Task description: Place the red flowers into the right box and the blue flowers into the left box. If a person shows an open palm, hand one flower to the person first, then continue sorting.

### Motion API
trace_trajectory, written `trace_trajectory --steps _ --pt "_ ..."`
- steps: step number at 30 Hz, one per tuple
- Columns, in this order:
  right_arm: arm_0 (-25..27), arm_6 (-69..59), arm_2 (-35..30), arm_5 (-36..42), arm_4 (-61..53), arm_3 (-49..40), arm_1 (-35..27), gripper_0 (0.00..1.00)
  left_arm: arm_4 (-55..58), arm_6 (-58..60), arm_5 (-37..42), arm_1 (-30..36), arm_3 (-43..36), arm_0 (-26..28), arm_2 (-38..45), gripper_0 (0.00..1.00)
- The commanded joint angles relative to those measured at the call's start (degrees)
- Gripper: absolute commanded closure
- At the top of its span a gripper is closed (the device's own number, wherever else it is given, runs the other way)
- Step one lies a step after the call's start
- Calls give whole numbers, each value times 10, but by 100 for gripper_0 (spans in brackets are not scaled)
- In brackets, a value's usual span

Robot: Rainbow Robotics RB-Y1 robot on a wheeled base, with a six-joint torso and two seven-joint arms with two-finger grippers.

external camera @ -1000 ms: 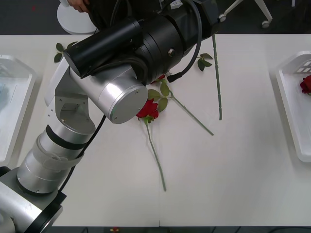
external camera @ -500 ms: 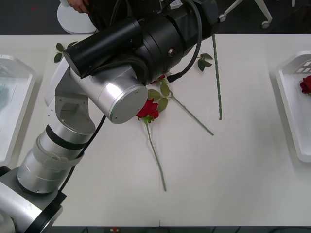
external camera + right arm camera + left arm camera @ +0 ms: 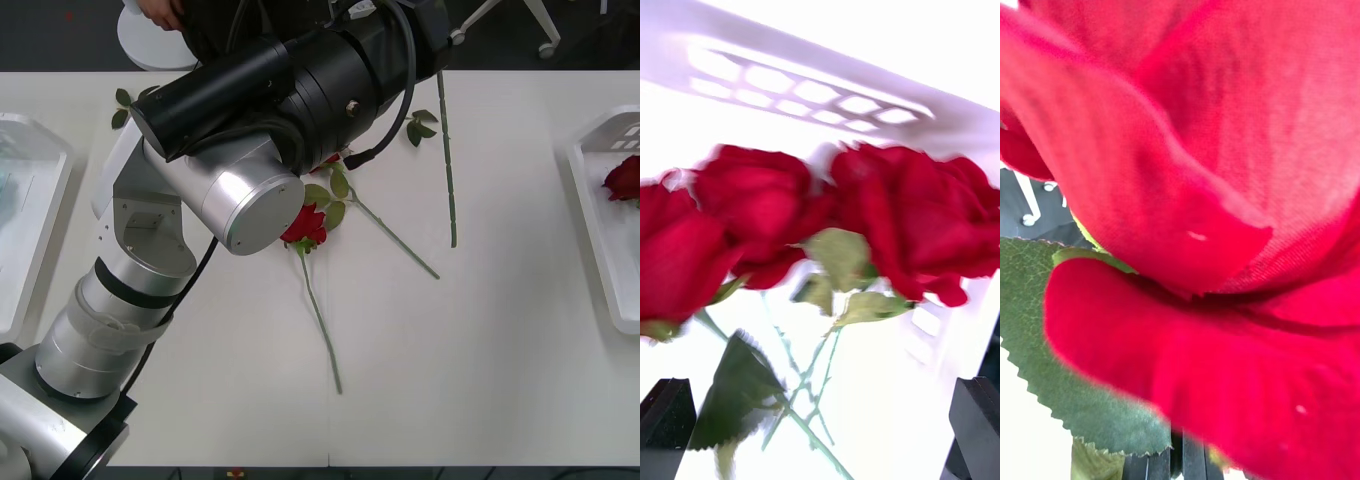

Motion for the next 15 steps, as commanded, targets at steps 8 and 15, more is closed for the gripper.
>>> trace_trajectory --steps 8,15 --pt "-2 122 -18 142 -335 -152 -99 0 -5 -12 -8 -13 -21 -4 -5 100" --pt "43 111 -18 148 -528 -268 -112 0 -5 -12 -8 -13 -21 -4 -5 100"
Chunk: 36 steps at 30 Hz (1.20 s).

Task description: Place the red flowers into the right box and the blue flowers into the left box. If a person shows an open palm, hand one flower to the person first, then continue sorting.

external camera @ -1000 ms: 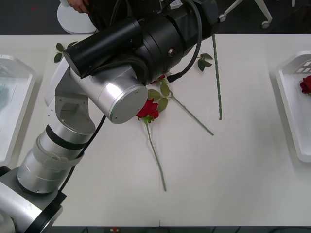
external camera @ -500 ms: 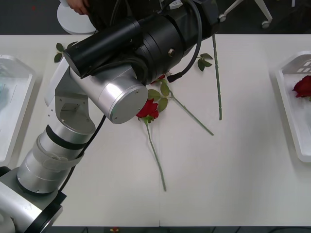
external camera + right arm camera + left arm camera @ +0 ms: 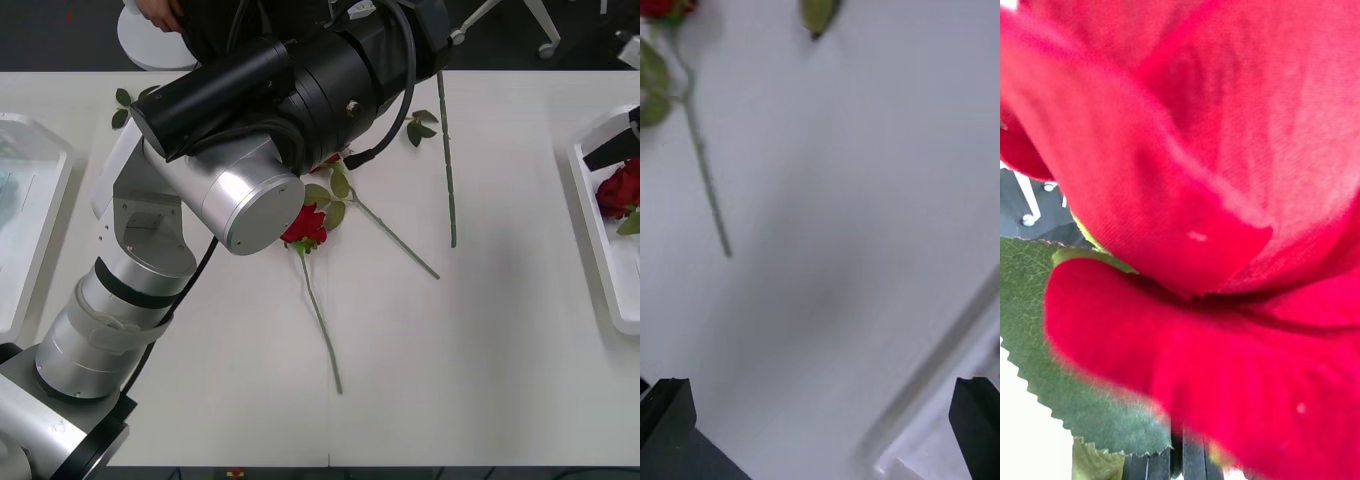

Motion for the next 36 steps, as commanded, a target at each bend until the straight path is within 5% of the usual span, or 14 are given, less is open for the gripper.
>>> trace_trajectory --steps 1,12,24,36 --pt "29 -7 -16 0 -90 -69 -36 0 -5 -12 -8 -13 -21 -4 -5 100" --pt "80 -25 -17 -45 -274 -178 -37 0 -5 -12 -8 -13 -21 -4 -5 100" --pt "137 -40 -17 -172 -270 -295 8 0 -5 -12 -8 -13 -21 -4 -5 100" --pt "139 -75 -16 -203 -199 -324 73 0 -5 -12 -8 -13 -21 -4 -5 100"
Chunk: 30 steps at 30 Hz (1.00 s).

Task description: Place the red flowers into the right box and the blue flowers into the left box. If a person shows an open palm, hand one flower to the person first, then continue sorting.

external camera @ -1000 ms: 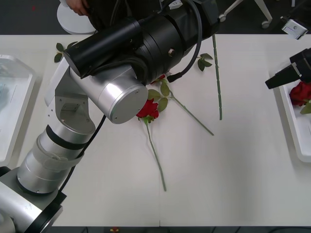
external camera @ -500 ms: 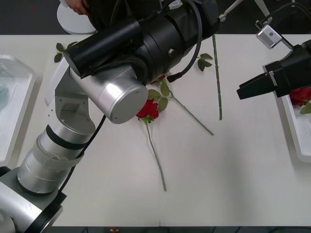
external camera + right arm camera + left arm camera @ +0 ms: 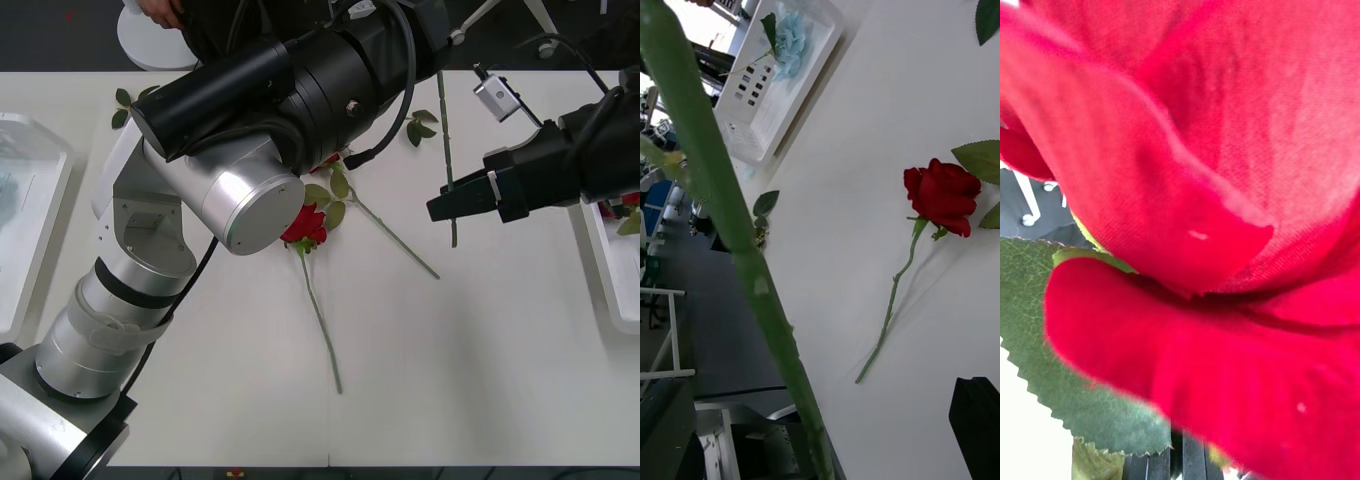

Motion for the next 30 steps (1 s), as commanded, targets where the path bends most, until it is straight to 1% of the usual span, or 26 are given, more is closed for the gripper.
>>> trace_trajectory --steps 1,6,7,8,9,11,12,13,14,15,16,18,19,20,21,22,30 --pt "3 -49 -15 -12 27 -28 30 0 -5 -12 -8 -13 -21 -4 -5 100" --pt "3 -85 -15 -24 50 -50 40 0 -5 -12 -8 -13 -21 -4 -5 100" --pt "3 -94 -15 -28 58 -58 41 2 -5 -12 -8 -13 -21 -4 -5 100" --pt "4 -99 -15 -28 61 -62 42 7 -5 -12 -8 -13 -21 -4 -5 100" --pt "3 -102 -15 -28 63 -63 43 11 -5 -12 -8 -13 -21 -4 -5 100" --pt "3 -109 -15 -29 63 -65 48 26 -5 -12 -8 -13 -21 -4 -5 100" --pt "3 -109 -15 -29 64 -65 50 31 -5 -12 -8 -13 -21 -4 -5 100" --pt "3 -109 -14 -31 68 -65 52 38 -5 -12 -8 -13 -21 -4 -5 100" --pt "3 -110 -12 -31 69 -65 55 49 -5 -12 -8 -13 -21 -4 -5 100" --pt "3 -111 -11 -31 70 -65 57 55 -5 -12 -8 -13 -21 -4 -5 100" --pt "3 -113 -7 -35 74 -65 59 66 -5 -12 -8 -13 -21 -4 -5 100" --pt "3 -114 4 -48 75 -67 58 82 -5 -12 -8 -13 -21 -4 -5 100" --pt "3 -115 11 -59 75 -69 59 88 -5 -12 -8 -13 -21 -4 -5 100" --pt "3 -116 14 -65 75 -71 58 92 -5 -12 -8 -13 -21 -4 -5 100" --pt "3 -116 21 -76 75 -73 58 98 -5 -12 -8 -13 -21 -4 -5 100" --pt "3 -116 26 -84 75 -75 58 100 -5 -12 -8 -13 -21 -4 -5 100" --pt "3 -116 30 -91 76 -76 58 100 -5 -12 -8 -13 -21 -4 -5 100"
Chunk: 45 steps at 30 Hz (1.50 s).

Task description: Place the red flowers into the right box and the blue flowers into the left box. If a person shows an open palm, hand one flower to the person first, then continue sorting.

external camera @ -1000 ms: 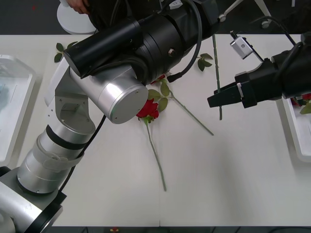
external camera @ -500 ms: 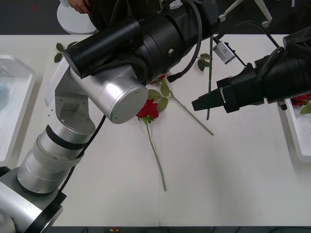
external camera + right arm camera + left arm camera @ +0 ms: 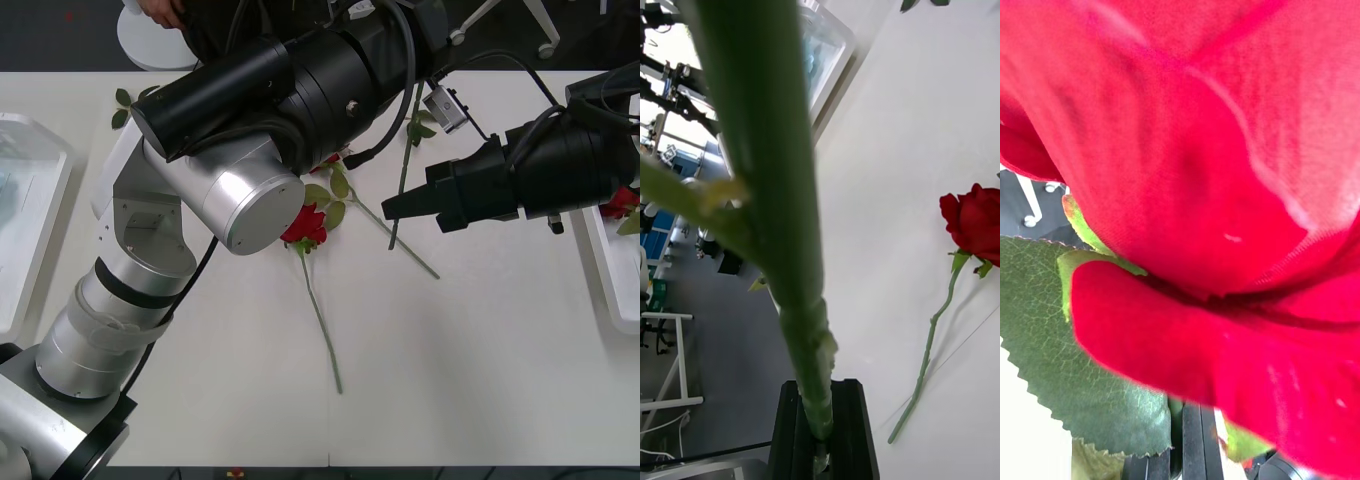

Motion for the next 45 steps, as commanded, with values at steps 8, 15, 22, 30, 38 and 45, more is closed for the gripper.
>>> trace_trajectory --steps 8,15,22,30,38,45 --pt "2 -19 7 -3 21 -14 6 100 -3 -12 -8 -13 -21 -4 -5 1" --pt "2 -23 7 -3 21 -14 -1 100 -3 -12 -8 -13 -21 -4 -5 0" --pt "-1 -27 6 1 21 -8 -26 100 -3 -12 -8 -13 -21 -4 -5 0" --pt "-43 -33 1 106 44 79 -81 100 -3 -12 -8 -13 -21 -4 -5 0" --pt "-44 -30 1 157 124 125 -177 100 -3 -12 -8 -13 -21 -4 -5 0" --pt "-26 -24 1 198 222 169 -254 100 4 -11 33 28 -57 1 38 0"
